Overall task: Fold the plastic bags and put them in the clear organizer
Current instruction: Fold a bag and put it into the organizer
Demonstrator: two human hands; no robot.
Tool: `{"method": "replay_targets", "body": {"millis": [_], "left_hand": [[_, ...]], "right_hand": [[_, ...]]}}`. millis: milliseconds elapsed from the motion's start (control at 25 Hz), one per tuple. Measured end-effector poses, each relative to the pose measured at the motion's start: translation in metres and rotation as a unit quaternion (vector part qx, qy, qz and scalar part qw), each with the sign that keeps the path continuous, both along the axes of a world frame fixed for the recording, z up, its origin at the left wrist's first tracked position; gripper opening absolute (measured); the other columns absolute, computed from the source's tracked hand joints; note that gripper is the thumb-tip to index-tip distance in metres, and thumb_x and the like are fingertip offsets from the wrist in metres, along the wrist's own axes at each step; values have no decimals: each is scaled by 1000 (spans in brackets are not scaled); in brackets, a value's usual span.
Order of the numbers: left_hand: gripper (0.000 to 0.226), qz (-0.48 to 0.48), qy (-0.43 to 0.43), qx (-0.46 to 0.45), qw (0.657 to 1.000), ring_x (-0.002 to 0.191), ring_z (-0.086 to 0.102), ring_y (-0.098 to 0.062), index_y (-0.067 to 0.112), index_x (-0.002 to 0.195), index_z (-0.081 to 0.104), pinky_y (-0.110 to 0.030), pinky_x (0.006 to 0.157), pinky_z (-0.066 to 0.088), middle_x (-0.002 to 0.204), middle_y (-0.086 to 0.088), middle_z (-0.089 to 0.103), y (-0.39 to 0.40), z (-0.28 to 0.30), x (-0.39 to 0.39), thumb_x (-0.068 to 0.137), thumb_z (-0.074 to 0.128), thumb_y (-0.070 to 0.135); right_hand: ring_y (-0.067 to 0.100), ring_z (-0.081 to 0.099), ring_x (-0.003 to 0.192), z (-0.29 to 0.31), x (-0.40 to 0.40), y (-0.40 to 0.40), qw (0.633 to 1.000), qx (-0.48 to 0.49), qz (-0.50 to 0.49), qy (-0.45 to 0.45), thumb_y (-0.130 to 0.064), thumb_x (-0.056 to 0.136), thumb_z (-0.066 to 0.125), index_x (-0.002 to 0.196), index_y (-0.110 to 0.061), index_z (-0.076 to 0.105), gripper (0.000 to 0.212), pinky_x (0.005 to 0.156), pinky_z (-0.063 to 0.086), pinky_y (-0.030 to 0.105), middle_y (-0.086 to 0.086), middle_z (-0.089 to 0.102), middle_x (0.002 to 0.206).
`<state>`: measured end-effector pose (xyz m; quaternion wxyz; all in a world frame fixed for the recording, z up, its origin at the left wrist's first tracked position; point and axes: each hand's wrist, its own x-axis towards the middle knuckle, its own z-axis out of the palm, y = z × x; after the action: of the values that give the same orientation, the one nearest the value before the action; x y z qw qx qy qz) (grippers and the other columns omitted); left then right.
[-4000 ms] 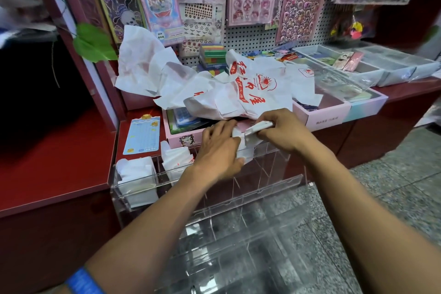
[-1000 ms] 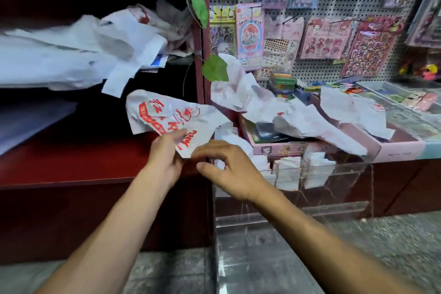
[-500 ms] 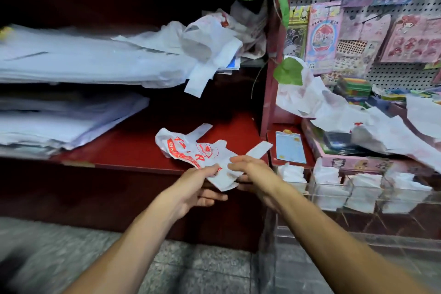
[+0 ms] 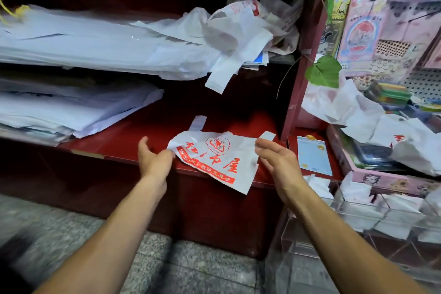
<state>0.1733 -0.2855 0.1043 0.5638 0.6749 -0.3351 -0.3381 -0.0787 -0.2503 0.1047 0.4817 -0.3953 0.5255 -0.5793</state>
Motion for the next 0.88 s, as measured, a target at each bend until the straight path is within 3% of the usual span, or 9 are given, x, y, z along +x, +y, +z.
{"method": "replay_targets", "body": {"millis": [40, 120, 200, 280, 320, 440, 600, 720, 880], "left_hand": [[80, -7, 38, -10, 999, 138, 38, -23, 26, 148, 37, -32, 110, 33, 152, -2, 37, -7, 1, 5, 79, 69, 1], [75, -76, -1, -9, 997, 135, 43, -19, 26, 142, 47, -29, 107, 36, 146, 1, 46, -12, -4, 13, 76, 75, 3], [46, -171, -74, 5, 982, 122, 56, -16, 32, 115, 69, -27, 99, 41, 123, 6, 65, -9, -13, 9, 73, 82, 15], [14, -177, -142, -5, 974, 100, 64, -13, 38, 81, 75, -32, 91, 44, 94, 14, 72, -7, -19, 1, 69, 80, 38], [12, -171, -148, -23, 974, 87, 63, -12, 35, 77, 75, -32, 83, 44, 81, 15, 69, -7, -20, -2, 71, 75, 45], [33, -154, -57, -58, 985, 71, 47, -16, 5, 77, 70, -32, 64, 34, 70, 0, 57, -4, -3, -16, 92, 64, 33], [12, -103, 160, -2, 982, 73, 65, -22, 16, 85, 66, -31, 66, 51, 80, -4, 68, 7, 26, -28, 88, 55, 18], [16, -129, 156, 85, 976, 70, 64, -24, 12, 92, 64, -31, 60, 50, 80, -7, 68, 13, 22, -28, 81, 51, 11], [13, -140, 120, 124, 975, 63, 60, -19, 10, 93, 64, -22, 42, 46, 77, -8, 66, 16, 10, -19, 87, 56, 2]], "right_hand": [[18, 63, 117, 1, -4, 2, 999, 2, -9, -39, -12, 85, 68, 119, -6, 67, 35, 108, 44, 35, 5, 70, 119], [21, 66, 113, 6, -11, 7, 993, 10, -16, -113, -7, 89, 62, 112, -3, 70, 25, 105, 47, 34, 8, 73, 113], [22, 66, 112, 11, -20, 11, 992, 20, -6, -127, -8, 90, 60, 107, -4, 71, 21, 102, 48, 32, 7, 73, 111], [23, 65, 114, 13, -24, 14, 992, 25, -9, -126, -10, 89, 60, 114, -10, 67, 26, 105, 46, 35, 5, 73, 112], [23, 65, 113, 14, -23, 15, 990, 22, -28, -136, -9, 89, 60, 121, -14, 62, 32, 105, 46, 36, 4, 72, 112], [18, 69, 92, 22, -20, 19, 980, 13, -115, -163, -5, 90, 59, 133, -19, 47, 46, 86, 54, 30, 4, 67, 105], [12, 60, 58, 32, -14, 30, 985, 137, -62, -82, -26, 91, 63, 117, -14, 58, 29, 62, 48, 30, 6, 68, 95], [21, 68, 71, 32, -8, 33, 980, 193, 6, -51, -26, 89, 67, 110, -14, 65, 25, 67, 53, 32, 8, 74, 92], [28, 67, 83, 19, -4, 26, 982, 184, -40, -13, 7, 85, 60, 122, -13, 52, 43, 68, 56, 40, 15, 69, 105]]}}
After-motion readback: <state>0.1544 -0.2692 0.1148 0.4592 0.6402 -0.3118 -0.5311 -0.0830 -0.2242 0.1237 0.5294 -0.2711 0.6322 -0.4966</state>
